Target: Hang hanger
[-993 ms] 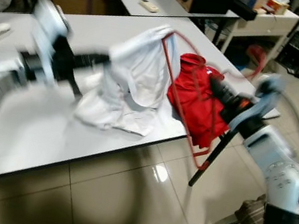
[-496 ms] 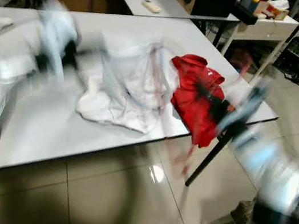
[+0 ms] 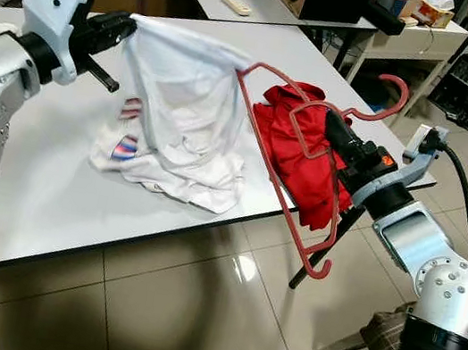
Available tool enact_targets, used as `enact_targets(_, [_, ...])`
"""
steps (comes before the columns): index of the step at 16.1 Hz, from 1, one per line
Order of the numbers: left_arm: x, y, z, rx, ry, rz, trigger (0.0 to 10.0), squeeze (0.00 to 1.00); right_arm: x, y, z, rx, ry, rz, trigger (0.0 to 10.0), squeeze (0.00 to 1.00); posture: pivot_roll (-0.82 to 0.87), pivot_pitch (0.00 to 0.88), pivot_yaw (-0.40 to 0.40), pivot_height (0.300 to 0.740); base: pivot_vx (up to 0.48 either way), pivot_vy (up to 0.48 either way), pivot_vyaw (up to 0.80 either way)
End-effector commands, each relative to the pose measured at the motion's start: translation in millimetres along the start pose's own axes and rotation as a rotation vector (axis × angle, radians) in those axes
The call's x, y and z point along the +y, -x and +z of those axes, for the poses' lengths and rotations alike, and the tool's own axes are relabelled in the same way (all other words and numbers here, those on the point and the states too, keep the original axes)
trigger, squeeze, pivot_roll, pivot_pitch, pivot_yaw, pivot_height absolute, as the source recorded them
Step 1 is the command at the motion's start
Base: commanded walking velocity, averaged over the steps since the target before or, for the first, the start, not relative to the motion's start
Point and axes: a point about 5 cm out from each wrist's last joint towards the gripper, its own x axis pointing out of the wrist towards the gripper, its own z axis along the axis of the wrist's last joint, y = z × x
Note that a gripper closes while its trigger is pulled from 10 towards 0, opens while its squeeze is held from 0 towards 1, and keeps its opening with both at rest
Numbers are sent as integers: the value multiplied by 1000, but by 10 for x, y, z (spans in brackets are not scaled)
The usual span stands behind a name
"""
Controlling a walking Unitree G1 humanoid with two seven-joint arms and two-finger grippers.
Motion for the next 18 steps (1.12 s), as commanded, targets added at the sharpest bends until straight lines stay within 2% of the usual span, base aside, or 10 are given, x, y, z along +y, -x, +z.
enact_targets(1, [-44,-54,86,-36,-22,-47,0,0,55,13,-34,30,17,15,10000,0,-76,0,-48,740,0,0,0])
enact_targets(4, [-175,-119,100,-47,-22,-93,0,0,65,60,-230,147,80,31,10000,0,-75,0,-48,740,0,0,0])
enact_targets(6, [-220,-154,124,-63,-17,-98,0,0,-60,149,-391,291,279,-51,10000,0,-78,0,-44,740,0,0,0])
enact_targets(7, [-226,-159,131,-67,-16,-99,0,0,-91,168,-414,311,305,-70,10000,0,-77,0,-44,740,0,0,0])
enact_targets(10, [-247,-174,182,-94,-21,-97,0,0,-104,252,-435,322,283,-74,10000,0,-77,0,-43,740,0,0,0])
enact_targets(12, [-285,-187,223,-123,-22,-132,0,0,-118,272,-431,327,286,-72,10000,0,-78,0,-42,740,0,0,0])
enact_targets(14, [-292,-188,255,-142,-22,-129,0,0,-81,283,-444,344,294,-27,10000,0,-78,0,-44,740,0,0,0])
enact_targets(16, [-346,-180,323,-183,-9,-192,0,0,-133,270,-466,348,279,-67,10000,0,-77,0,-44,740,0,0,0])
enact_targets(18, [-462,-106,455,-265,13,-325,0,0,-301,211,-466,323,214,-197,10000,0,-74,0,-48,740,0,0,0])
